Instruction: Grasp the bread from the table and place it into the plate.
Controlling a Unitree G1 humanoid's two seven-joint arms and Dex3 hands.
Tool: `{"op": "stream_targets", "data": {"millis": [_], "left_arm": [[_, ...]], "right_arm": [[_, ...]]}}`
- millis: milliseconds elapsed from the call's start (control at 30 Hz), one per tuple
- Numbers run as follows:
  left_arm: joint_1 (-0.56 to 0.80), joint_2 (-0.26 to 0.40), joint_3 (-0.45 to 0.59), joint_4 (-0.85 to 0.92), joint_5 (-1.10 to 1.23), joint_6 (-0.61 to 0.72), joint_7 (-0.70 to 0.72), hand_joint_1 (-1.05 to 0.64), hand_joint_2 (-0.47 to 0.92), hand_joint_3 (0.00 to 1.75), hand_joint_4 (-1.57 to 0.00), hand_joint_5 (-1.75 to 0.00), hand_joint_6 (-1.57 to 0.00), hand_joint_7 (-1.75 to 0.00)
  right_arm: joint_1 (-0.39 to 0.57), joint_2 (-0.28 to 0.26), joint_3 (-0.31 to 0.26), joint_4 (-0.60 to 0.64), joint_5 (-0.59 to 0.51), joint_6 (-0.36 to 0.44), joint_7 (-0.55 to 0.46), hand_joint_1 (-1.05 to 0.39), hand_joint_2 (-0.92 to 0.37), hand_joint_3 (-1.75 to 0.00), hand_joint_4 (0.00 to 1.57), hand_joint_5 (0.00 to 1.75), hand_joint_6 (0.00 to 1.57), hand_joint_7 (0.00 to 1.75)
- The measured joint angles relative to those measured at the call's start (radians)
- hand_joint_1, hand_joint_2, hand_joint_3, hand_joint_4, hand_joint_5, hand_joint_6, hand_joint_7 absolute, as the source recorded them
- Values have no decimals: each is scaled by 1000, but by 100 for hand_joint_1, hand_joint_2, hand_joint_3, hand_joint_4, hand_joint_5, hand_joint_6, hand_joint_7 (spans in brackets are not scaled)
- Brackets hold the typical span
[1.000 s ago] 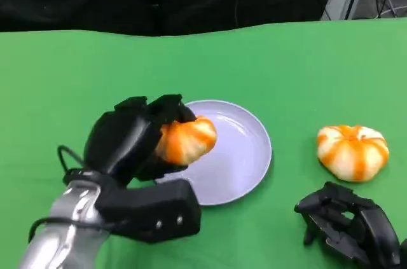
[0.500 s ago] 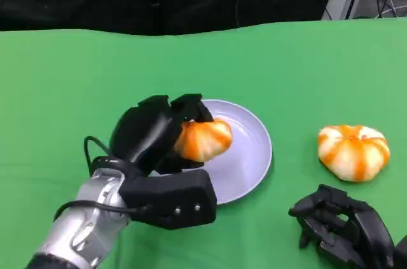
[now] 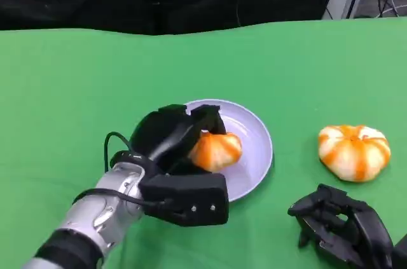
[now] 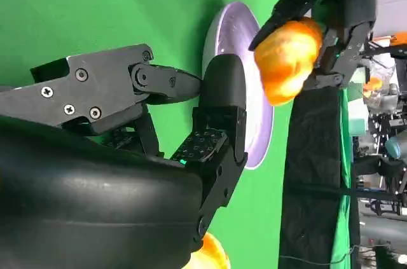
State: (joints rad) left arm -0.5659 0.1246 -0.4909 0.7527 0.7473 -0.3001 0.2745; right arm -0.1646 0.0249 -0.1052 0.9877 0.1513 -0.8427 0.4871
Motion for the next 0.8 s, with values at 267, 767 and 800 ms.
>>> {"op": "stream_targets", "data": {"millis": [267, 767, 800], "left_arm": [[-75, -36, -18, 173, -6, -76, 42, -14, 92, 8, -57, -171, -73, -107], [-129, -48, -50, 252, -5, -77, 43, -73, 92, 26, -52, -1, -40, 0], [-129, -46, -50, 250, -5, -73, 32, -76, 92, 26, -51, 0, -39, 0]], "right_arm": [[-1, 0, 0, 2, -8, -3, -12, -26, -92, -41, 70, 171, 84, 100], [-1, 0, 0, 0, -14, -3, -14, -27, -92, -42, 70, 172, 84, 100], [-1, 0, 0, 0, -13, -3, -12, -28, -92, -42, 70, 172, 84, 100]]}}
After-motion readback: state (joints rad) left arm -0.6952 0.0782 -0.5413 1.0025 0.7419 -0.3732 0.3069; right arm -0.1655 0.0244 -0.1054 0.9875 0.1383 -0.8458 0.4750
